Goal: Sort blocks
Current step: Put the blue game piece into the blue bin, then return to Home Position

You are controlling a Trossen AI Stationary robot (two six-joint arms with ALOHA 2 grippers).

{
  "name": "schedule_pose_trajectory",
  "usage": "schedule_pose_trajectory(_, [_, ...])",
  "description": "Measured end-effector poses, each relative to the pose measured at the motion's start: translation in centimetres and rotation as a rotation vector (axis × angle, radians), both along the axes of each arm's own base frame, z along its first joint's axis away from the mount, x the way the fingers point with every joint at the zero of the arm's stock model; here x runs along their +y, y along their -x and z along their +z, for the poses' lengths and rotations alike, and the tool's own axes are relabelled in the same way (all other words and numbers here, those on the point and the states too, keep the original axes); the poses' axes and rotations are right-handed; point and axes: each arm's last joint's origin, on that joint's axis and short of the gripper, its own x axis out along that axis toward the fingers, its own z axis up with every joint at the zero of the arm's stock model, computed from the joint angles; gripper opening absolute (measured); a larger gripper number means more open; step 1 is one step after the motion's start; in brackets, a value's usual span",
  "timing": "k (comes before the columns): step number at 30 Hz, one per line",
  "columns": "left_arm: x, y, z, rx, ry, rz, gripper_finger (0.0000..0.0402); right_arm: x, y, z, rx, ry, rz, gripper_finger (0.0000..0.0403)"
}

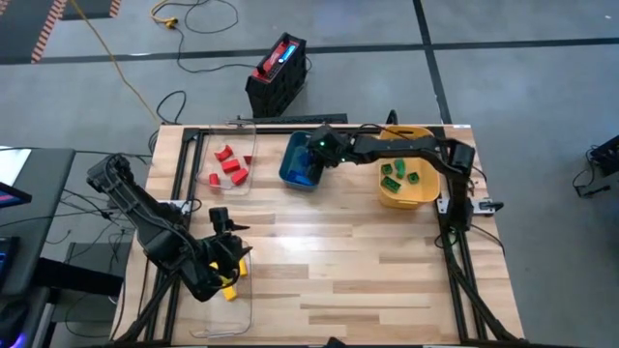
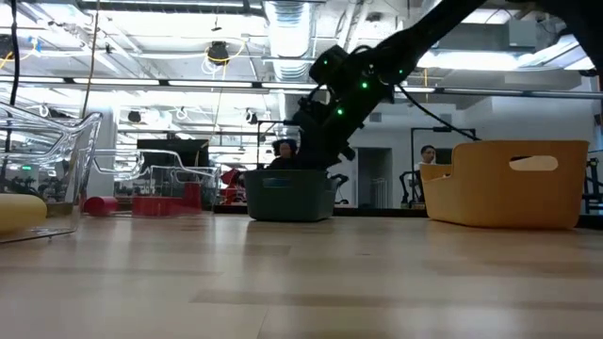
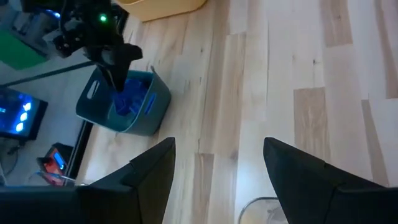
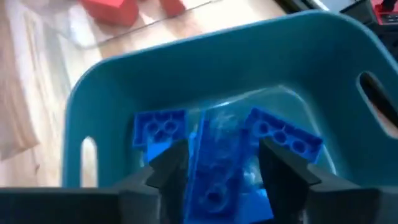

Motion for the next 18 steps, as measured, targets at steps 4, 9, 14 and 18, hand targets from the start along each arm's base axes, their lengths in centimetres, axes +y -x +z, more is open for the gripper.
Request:
schedule_pose_trajectory(4, [0.0, 0.0, 0.0, -0.004, 0.010, 0.008, 0.0238, -0.8, 0.2, -0.4, 0.010, -0.011, -0.013, 0.0226])
schedule_pose_trajectory(9, [0.0, 0.0, 0.0, -0.001, 0.004, 0.003, 0.0238, -1.0, 0.6, 1.0, 0.027, 0.009, 0.022, 0.0238])
schedule_pose_trajectory(14, [0.1, 0.1, 0.1, -0.001, -0.069, -0.024, 0.0238, 1.0, 2.3, 7.1, -0.085, 0.132, 0.105, 0.0239])
schedule_pose_trajectory(18, [0.6, 1.2, 0.6, -0.087, -0.056, -0.029, 0.0238, 3.4, 6.2, 11.2, -0.221, 0.208, 0.130, 0.0239])
